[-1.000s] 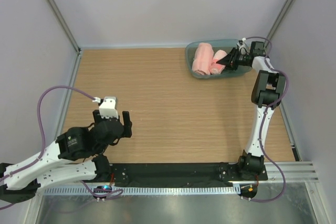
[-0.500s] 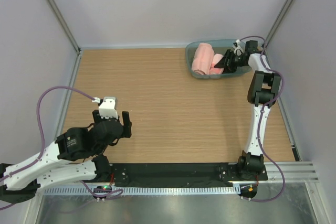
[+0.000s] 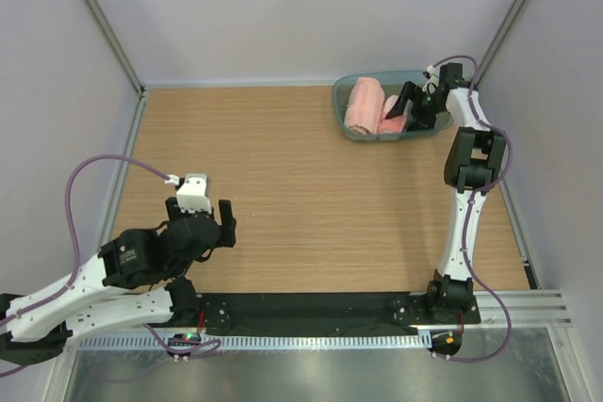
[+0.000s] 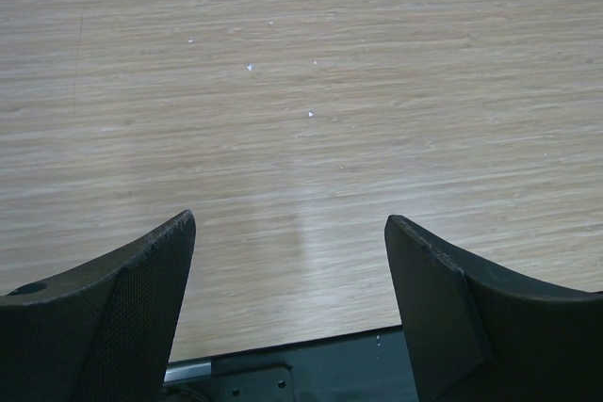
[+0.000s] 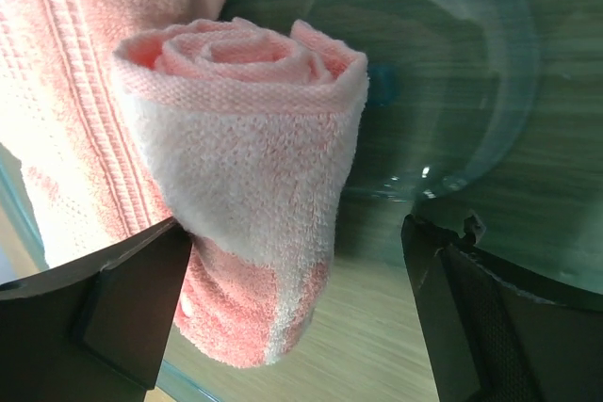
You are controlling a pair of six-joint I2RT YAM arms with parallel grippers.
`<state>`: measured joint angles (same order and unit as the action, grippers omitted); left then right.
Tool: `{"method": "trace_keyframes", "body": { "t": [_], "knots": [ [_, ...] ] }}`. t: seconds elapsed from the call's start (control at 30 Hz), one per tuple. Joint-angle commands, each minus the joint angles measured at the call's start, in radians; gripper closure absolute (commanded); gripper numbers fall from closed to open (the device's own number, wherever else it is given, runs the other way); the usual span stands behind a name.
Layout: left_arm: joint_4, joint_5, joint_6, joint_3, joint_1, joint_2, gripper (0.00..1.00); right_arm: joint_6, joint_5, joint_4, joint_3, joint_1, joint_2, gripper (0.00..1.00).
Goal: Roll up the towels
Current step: Place the rolled towel into the container
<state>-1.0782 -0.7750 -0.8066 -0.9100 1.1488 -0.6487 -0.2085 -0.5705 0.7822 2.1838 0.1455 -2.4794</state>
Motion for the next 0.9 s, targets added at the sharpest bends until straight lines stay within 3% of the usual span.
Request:
{"method": "trace_keyframes", "body": {
  "t": [0.0, 0.4, 0.5, 0.53, 0.63, 0.87],
  "knots": [
    [0.023, -0.03, 0.003, 0.002, -0.003, 0.012, 0.18, 0.0, 0.11, 0.054, 0.027, 0.0, 0.091, 0.0],
    [0.018, -0.033, -0.003, 0.0, -0.003, 0.015, 0.18, -0.034, 0.11, 0.017, -0.053, -0.023, 0.275, 0.03],
    [0.018, -0.033, -0.003, 0.0, -0.003, 0.017, 0.18, -0.049, 0.087, -0.008, -0.075, -0.035, 0.277, 0.22],
    [0.017, -0.033, -0.005, 0.0, -0.003, 0.017, 0.18, -0.052, 0.083, -0.008, -0.07, -0.038, 0.26, 0.33],
    [0.017, -0.035, -0.006, 0.0, -0.003, 0.018, 0.18, -0.063, 0.087, -0.018, -0.061, -0.056, 0.235, 0.44],
    [0.015, -0.035, -0.008, 0.002, -0.003, 0.023, 0.18, -0.095, 0.172, -0.08, -0.059, -0.096, 0.142, 0.54]
  ]
}}
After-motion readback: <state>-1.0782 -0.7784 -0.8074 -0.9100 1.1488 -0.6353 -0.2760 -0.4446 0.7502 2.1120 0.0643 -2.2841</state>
